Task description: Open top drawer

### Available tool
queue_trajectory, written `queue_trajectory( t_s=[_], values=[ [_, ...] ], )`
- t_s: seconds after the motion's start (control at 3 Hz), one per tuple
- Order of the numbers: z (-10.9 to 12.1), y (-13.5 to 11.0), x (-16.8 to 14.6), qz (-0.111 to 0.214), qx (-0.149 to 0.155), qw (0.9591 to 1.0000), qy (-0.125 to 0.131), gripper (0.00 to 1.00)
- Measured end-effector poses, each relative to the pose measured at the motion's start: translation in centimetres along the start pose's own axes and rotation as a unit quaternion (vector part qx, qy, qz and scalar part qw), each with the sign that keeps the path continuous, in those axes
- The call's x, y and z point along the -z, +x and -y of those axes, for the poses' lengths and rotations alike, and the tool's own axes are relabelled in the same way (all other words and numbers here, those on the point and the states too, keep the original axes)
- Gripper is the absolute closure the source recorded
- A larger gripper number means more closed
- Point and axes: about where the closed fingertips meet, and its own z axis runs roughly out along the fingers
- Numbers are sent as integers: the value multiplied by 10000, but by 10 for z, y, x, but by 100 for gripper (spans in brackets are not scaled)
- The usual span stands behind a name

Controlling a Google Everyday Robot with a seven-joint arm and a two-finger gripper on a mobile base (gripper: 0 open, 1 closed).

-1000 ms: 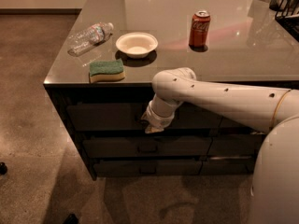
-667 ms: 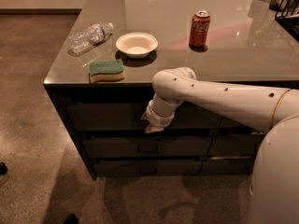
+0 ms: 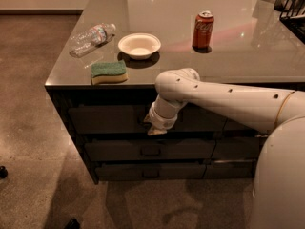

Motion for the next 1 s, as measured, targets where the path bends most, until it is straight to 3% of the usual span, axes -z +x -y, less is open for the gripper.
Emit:
queue_trajectory(
  t_s=[0.67, 1.0],
  values=[
    [9, 4, 0, 0, 0, 10000, 0, 89],
    [12, 5, 0, 0, 0, 10000, 0, 67]
  ],
)
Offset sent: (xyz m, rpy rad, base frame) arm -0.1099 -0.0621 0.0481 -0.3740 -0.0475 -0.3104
